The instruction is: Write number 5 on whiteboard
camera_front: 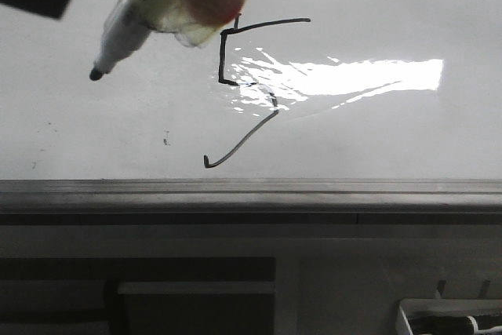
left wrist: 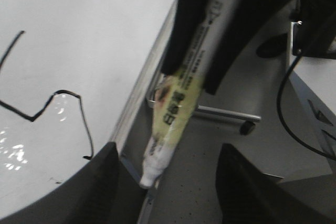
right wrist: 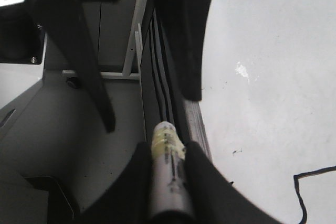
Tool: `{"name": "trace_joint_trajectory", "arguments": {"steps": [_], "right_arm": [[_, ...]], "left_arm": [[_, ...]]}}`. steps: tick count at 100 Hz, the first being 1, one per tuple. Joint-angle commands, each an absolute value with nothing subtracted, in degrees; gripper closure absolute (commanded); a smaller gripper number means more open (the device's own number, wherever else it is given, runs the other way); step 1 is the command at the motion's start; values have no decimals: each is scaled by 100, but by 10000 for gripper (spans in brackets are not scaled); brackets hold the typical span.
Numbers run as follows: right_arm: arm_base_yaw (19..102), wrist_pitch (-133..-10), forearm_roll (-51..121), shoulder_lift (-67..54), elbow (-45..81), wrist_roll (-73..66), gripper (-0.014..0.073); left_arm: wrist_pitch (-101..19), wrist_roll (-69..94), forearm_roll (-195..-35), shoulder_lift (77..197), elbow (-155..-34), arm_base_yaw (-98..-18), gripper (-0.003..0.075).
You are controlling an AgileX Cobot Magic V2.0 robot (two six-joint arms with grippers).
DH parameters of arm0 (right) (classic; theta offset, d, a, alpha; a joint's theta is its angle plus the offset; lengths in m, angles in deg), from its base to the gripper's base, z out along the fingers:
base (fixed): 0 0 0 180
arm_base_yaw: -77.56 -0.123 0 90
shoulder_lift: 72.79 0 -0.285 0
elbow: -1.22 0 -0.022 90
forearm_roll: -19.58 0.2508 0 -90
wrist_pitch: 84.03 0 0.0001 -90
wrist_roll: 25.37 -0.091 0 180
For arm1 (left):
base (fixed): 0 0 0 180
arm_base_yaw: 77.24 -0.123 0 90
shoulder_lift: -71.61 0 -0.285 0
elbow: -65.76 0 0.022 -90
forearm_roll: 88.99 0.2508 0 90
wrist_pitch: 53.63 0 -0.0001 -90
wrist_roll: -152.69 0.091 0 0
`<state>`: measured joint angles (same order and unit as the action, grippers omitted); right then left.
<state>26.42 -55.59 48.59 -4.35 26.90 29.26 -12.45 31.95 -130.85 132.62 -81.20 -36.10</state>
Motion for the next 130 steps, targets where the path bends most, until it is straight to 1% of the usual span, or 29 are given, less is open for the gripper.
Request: {"name": "trace_joint_trajectory", "arguments": {"steps": [1, 34, 60, 65, 74, 79, 83, 86, 91, 95, 124, 130], "right_arm": [[2632, -5913, 5069, -510, 2530, 3012, 635], [2632, -5709, 5352, -510, 2530, 3012, 635], [2632, -5428, 5364, -459, 2543, 3012, 635], [2632, -5428, 5364, -443, 2543, 3012, 635], [2632, -5464, 5364, -443, 2543, 3012, 635], [2632, -5464, 5364, -443, 2543, 3012, 635], [2632, -5464, 5364, -443, 2543, 3012, 635], [2632, -5464, 5364, -443, 2543, 3012, 635], [2632, -5464, 5364, -443, 2543, 3012, 635], [2632, -5464, 5364, -443, 2543, 3012, 635], [2632, -5464, 5455, -443, 2543, 3012, 630], [2645, -5506, 5455, -455, 2543, 3012, 591]], "left_arm": [[-1599, 3198, -13353, 13415, -8337, -3362, 335], [-1770, 3198, -13405, 13880, -8337, -3275, 335], [-2022, 3198, -13620, 13966, -8337, -3275, 335], [-2036, 3198, -13654, 13966, -8337, -3275, 346], [-1998, 3198, -13654, 13966, -8337, -3275, 430], [-1989, 3198, -13654, 13966, -8337, -3275, 497], [-1989, 3198, -13654, 13966, -8337, -3275, 571], [-1989, 3198, -13654, 13966, -8337, -3275, 604], [-1989, 3198, -13654, 13966, -8337, -3275, 692], [-1989, 3198, -13654, 13966, -8337, -3275, 743], [-1989, 3198, -13644, 13966, -8337, -3275, 741], [-1989, 3177, -13644, 13966, -8325, -3275, 741]]}}
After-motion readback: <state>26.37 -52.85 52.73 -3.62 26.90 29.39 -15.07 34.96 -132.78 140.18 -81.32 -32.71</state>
